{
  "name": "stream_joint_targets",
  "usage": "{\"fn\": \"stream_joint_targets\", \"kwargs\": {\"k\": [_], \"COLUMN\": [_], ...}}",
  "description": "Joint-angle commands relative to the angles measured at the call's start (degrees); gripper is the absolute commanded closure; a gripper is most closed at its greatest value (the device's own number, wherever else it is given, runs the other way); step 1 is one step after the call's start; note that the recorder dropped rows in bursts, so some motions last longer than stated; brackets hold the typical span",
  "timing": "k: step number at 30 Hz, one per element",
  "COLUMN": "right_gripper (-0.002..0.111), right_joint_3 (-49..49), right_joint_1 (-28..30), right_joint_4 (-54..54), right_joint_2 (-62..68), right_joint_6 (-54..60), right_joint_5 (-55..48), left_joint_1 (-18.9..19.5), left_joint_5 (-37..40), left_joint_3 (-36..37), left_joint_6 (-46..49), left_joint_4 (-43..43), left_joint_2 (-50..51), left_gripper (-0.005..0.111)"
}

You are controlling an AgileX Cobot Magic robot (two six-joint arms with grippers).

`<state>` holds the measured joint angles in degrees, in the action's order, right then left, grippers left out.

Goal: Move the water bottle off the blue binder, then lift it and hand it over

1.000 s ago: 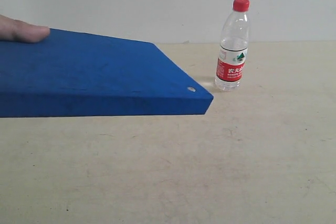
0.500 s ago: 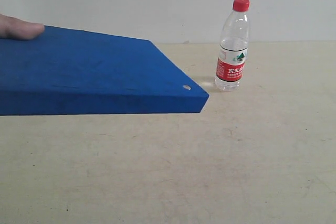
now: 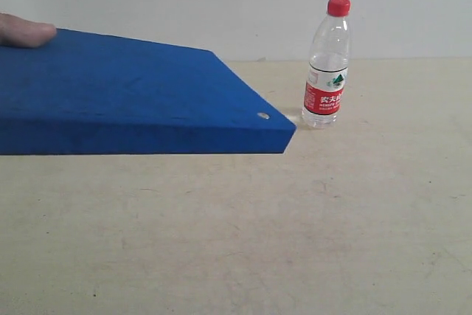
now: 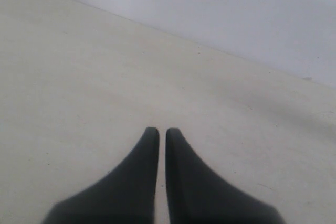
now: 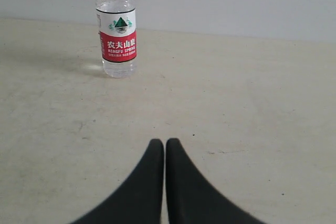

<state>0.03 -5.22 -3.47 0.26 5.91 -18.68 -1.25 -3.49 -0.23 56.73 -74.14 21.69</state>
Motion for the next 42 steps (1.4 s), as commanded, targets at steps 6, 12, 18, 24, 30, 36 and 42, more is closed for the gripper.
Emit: {"fn": "stream_joint_targets", "kwargs": {"k": [6, 12, 18, 24, 30, 36, 42], "right_gripper": [0.109, 0.109, 0.109, 0.109, 0.109, 0.109, 0.109], "right_joint_3": [-0.03, -0.03, -0.03, -0.03, -0.03, -0.03, -0.03], "right_joint_1": [0.08, 0.08, 0.08, 0.08, 0.08, 0.08, 0.08], "right_joint_4": [0.35, 0.35, 0.35, 0.35, 0.35, 0.35, 0.35], "right_joint_2": [-0.26, -0.26, -0.26, -0.26, -0.26, -0.26, -0.26], "right_joint_6": [0.10, 0.10, 0.10, 0.10, 0.10, 0.10, 0.10], "right_joint_5": [0.25, 0.25, 0.25, 0.25, 0.18, 0.18, 0.18], "left_joint_1": [0.03, 0.11, 0.11, 0.11, 0.27, 0.27, -0.18], "left_joint_5": [-0.86, 8.34, 8.70, 24.22, 20.97, 20.81, 20.17], "left_joint_3": [0.23, -0.69, 0.10, 0.23, 0.23, 0.23, 0.23], "left_joint_6": [-1.20, -15.43, -52.76, -89.99, -88.39, -88.39, -88.54], "left_joint_4": [-0.59, -0.96, 43.04, 82.13, 97.53, 98.84, 98.49], "left_joint_2": [-0.13, -2.92, -9.06, -18.97, -21.69, -21.69, -21.69], "left_gripper": [0.102, 0.102, 0.102, 0.102, 0.102, 0.102, 0.102]}}
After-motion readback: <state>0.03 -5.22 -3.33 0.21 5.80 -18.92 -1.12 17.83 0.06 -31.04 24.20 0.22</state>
